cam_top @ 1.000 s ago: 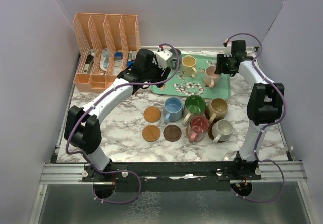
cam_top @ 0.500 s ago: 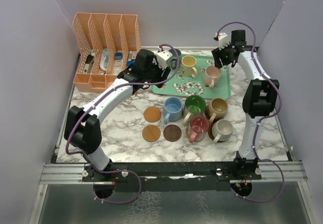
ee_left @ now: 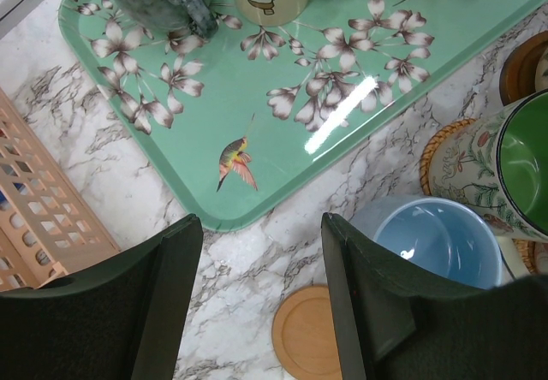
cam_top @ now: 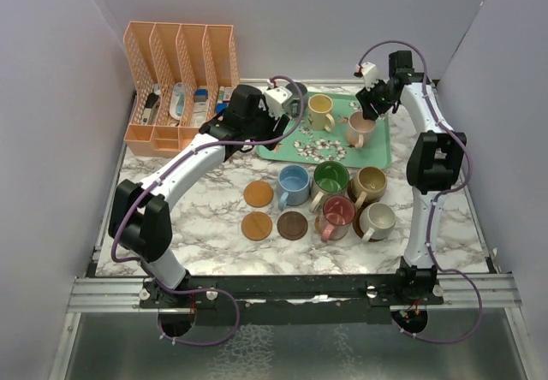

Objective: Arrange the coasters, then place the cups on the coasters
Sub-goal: Pick up the cup from the tray.

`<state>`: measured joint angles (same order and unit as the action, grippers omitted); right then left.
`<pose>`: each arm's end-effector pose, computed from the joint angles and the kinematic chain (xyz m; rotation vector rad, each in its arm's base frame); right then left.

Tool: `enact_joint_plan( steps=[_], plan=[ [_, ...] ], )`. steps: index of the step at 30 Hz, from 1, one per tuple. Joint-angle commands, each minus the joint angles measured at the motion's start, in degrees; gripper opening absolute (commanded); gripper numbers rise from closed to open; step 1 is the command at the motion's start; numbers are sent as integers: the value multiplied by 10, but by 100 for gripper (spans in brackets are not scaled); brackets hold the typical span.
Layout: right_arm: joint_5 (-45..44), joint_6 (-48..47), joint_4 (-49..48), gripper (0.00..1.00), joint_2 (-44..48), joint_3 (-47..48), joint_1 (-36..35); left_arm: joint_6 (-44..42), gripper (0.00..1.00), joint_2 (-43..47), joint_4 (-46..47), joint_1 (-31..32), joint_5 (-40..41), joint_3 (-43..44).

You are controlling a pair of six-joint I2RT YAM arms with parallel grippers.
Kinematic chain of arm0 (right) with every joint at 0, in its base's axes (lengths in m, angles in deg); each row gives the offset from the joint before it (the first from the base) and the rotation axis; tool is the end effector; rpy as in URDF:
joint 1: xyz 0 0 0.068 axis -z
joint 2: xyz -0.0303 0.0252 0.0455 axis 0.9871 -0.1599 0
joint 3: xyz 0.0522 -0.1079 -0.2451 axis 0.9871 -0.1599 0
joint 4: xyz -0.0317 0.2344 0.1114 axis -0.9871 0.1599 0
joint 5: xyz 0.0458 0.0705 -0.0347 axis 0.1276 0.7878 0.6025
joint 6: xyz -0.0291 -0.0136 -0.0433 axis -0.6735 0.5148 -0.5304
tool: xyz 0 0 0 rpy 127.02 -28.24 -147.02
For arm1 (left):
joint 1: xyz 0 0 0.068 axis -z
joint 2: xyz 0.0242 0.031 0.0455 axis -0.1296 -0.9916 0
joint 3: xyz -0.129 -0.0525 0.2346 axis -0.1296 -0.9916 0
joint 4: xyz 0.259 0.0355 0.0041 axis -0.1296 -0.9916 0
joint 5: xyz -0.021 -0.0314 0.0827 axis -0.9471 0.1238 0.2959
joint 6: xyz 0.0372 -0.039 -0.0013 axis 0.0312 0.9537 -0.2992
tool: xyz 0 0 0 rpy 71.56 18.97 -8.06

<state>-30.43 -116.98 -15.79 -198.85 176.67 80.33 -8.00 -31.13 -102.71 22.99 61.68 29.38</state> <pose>0.4986 0.0150 0.2386 -0.9334 2.3590 0.1562 0.3268 -0.1992 0.3160 0.7725 2.0013 -0.4361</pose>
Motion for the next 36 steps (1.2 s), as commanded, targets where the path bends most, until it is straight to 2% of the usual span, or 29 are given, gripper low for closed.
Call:
enact_joint_plan(
  steps=[1, 9, 19, 30, 36],
  plan=[
    [50, -71, 59, 52, -32, 48, -9, -2, 61, 17, 17, -2, -15, -4],
    [51, -98, 87, 38, -55, 81, -18, -4, 61, 18, 16, -2, -11, -5],
    [46, -95, 77, 2, -28, 67, -20, -6, 61, 15, 17, -2, -10, -5],
    [38, 23, 57, 1, 62, 62, -20, -13, 63, 13, 17, -4, 14, -5],
    [64, 107, 66, 1, 126, 44, -20, -13, 74, 15, 20, -18, 39, -6]
  ],
)
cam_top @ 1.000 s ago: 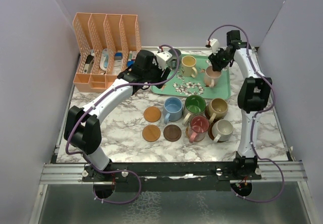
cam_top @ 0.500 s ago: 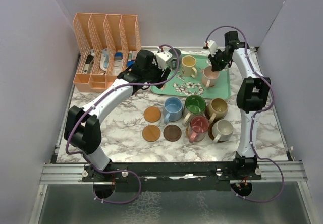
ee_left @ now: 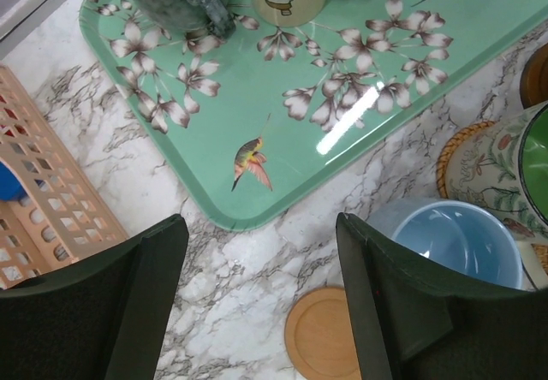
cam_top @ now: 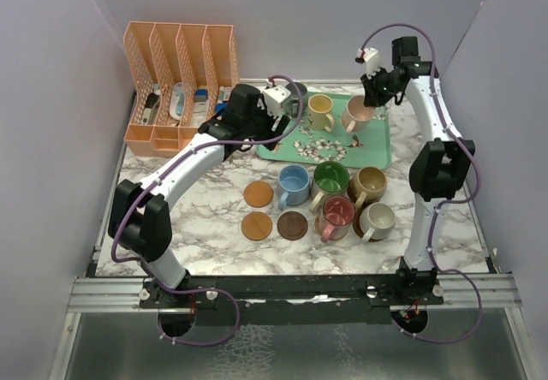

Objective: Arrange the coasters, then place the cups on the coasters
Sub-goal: Pick up the cup from the tray, then place the cup on the coaster.

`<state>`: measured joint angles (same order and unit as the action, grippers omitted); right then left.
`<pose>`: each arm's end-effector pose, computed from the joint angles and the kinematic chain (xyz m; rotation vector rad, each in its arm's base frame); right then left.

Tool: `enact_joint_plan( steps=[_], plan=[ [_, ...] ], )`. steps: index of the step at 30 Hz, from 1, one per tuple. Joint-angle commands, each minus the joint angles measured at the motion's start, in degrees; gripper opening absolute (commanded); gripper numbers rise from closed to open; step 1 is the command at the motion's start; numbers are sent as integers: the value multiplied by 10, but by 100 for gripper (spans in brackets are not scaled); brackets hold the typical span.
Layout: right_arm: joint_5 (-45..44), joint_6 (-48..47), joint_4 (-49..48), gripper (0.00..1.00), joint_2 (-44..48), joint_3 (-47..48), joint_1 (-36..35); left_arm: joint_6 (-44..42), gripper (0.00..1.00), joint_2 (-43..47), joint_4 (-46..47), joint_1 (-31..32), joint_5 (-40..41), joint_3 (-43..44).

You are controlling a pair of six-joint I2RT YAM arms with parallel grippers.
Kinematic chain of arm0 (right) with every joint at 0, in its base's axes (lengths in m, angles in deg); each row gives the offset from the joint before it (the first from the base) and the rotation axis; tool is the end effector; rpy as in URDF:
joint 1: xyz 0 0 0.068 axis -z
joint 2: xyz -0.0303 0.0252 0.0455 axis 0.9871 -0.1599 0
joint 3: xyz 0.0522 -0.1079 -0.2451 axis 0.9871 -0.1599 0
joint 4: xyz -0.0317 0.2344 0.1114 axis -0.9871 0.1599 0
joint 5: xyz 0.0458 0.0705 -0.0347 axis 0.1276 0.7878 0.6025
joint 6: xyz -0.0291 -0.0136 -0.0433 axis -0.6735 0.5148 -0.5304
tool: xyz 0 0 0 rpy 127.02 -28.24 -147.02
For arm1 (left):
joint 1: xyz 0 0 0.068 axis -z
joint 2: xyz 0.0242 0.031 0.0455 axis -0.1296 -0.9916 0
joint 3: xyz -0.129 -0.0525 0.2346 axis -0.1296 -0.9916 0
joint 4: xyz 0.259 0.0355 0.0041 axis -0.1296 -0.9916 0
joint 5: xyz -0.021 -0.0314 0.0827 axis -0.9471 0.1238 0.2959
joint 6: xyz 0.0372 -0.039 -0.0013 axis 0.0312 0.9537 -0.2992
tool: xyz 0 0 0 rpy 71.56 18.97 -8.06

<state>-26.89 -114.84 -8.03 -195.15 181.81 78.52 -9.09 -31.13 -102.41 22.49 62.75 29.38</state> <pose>0.4802 0.0321 0.2895 -0.9383 2.3188 0.2494 0.3292 -0.1960 0.3165 0.7699 1.9934 -0.4006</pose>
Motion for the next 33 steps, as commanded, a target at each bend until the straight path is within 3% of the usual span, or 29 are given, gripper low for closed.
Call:
enact_joint_plan(
  steps=[1, 13, 26, 33],
  plan=[
    [36, 98, -10, 1, 102, -15, -3, -2, 76, 16, 18, -19, 33, -7],
    [97, 195, -30, 1, 280, -159, -49, -27, 98, 19, 46, -76, 112, -5],
    [76, 261, -81, 1, 420, -352, -187, -19, 99, 9, 59, -88, 152, 10],
    [59, 303, -95, 1, 443, -414, -259, -38, 99, 1, 57, -88, 189, 9]
  ],
)
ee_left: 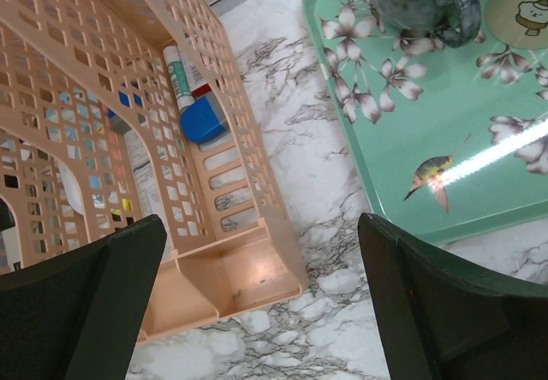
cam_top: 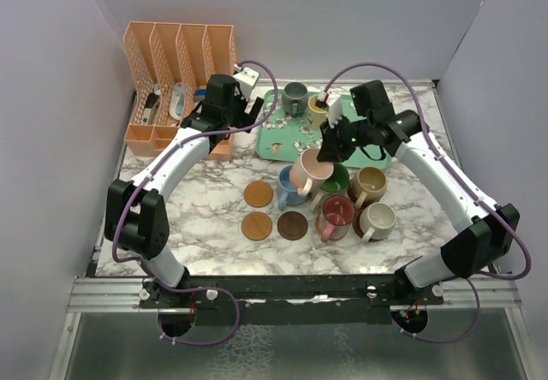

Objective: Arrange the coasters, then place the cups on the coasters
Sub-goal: Place the cup on the coaster.

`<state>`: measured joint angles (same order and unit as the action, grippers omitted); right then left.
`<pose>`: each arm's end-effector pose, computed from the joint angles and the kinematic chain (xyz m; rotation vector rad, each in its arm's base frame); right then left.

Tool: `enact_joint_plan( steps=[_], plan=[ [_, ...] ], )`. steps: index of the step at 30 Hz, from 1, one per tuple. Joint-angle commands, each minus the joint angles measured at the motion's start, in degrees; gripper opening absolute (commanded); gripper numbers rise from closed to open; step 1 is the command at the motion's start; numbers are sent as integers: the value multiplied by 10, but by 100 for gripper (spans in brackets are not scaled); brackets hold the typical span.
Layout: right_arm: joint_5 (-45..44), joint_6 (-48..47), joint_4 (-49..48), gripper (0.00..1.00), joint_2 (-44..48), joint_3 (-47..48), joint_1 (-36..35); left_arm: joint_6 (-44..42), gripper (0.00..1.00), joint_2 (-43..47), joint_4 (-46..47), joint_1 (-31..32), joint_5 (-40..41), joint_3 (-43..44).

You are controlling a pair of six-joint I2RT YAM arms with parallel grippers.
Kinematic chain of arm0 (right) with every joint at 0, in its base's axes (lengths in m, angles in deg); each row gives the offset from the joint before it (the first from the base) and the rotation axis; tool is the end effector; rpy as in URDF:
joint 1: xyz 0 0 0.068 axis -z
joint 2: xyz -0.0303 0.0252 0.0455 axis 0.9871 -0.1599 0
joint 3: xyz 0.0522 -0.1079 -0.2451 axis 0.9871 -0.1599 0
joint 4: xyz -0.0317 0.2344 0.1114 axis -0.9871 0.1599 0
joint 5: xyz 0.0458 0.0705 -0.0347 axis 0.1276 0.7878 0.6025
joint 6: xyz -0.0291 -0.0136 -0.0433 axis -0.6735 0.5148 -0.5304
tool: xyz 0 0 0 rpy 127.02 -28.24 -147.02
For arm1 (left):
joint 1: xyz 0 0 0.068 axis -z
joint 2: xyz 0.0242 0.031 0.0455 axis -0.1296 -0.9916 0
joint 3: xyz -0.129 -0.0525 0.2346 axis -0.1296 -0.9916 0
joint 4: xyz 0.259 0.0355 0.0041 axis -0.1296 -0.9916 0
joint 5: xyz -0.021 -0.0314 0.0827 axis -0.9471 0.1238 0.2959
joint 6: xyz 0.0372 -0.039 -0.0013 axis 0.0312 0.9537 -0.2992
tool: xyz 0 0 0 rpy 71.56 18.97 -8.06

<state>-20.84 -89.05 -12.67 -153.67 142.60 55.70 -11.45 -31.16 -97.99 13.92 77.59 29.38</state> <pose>0.2726 0.1458 0.3601 -0.9346 2.2710 0.7074 0.3622 -0.1378 0.3235 0.4827 1.9813 -0.0247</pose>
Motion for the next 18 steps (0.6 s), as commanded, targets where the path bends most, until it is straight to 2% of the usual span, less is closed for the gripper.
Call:
enact_joint_plan(
  steps=[1, 12, 18],
  plan=[
    [-6, 46, -52, 1, 30, -31, -40, -16, 99, -1, 12, -3, 46, 8],
    [-33, 60, -94, 1, 24, -136, -139, -19, 99, -13, 17, -3, 79, 2],
    [-78, 75, -127, 1, 20, -166, -175, -21, 99, -14, 20, -4, 87, -5]
  ],
)
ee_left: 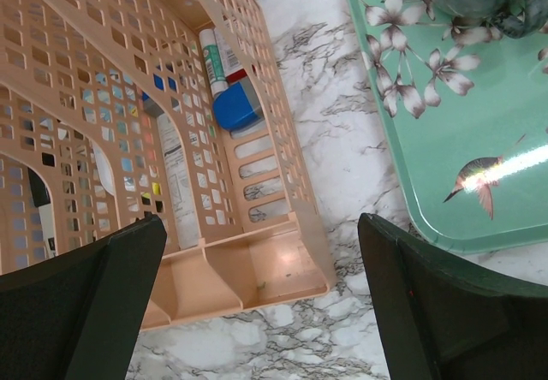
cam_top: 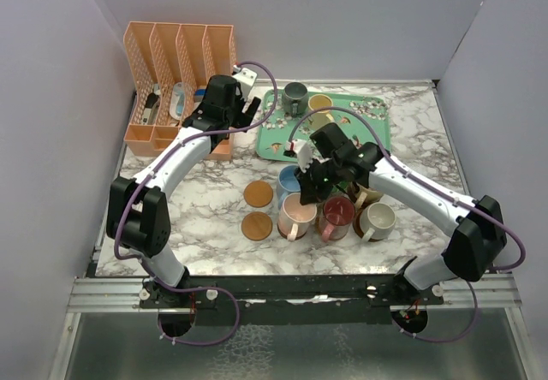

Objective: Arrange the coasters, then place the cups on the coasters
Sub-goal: Place the cup on the coaster.

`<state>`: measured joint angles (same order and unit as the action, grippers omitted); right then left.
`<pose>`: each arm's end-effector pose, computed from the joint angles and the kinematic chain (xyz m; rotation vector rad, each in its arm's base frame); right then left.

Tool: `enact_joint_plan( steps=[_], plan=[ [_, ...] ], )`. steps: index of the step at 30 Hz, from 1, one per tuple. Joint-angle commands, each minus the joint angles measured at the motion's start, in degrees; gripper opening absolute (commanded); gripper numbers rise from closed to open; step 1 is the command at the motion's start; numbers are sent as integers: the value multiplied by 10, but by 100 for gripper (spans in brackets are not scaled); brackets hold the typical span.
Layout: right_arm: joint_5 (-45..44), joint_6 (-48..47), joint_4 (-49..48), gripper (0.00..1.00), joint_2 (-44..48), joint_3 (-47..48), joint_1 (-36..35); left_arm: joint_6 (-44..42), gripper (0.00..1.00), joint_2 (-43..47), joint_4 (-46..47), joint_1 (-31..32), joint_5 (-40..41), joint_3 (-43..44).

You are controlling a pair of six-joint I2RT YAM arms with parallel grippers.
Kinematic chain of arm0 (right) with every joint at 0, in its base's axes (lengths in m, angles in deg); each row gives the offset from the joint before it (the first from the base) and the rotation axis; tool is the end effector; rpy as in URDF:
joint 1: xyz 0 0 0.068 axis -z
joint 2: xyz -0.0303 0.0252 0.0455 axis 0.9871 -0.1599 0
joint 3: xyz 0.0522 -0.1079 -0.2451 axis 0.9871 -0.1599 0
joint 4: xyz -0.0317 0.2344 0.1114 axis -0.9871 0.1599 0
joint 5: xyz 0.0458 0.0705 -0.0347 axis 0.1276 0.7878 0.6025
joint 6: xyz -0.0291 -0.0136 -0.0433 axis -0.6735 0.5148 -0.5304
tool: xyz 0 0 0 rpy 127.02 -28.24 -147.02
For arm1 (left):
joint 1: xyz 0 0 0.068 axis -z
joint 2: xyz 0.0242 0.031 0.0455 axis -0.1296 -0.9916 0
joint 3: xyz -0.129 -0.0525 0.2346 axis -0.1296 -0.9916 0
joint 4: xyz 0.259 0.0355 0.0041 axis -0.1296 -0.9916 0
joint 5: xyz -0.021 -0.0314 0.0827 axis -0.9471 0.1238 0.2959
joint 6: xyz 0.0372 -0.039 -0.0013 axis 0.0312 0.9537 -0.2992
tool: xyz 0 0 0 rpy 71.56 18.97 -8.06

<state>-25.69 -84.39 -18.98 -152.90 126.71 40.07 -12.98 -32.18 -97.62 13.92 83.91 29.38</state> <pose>0.2193 0.2069 0.2838 -1.1740 2.4065 0.7274 0.3669 -0.1354 0.3179 0.4442 1.9942 0.1062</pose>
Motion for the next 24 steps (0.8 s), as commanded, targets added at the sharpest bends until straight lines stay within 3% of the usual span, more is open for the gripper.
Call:
enact_joint_plan(
  steps=[1, 5, 11, 24],
  plan=[
    [-37, 30, -66, 1, 10, -11, -22, -7, 99, -4, 16, -3, 25, -6],
    [-50, 35, -75, 1, 5, -25, -27, -9, 99, 2, 17, -3, 13, -12],
    [-45, 36, -100, 1, 16, -46, -29, -3, 99, 49, 27, -4, -92, -64],
    [-86, 39, -149, 1, 7, -83, -34, -5, 99, 76, 44, -4, -95, -94]
  ],
)
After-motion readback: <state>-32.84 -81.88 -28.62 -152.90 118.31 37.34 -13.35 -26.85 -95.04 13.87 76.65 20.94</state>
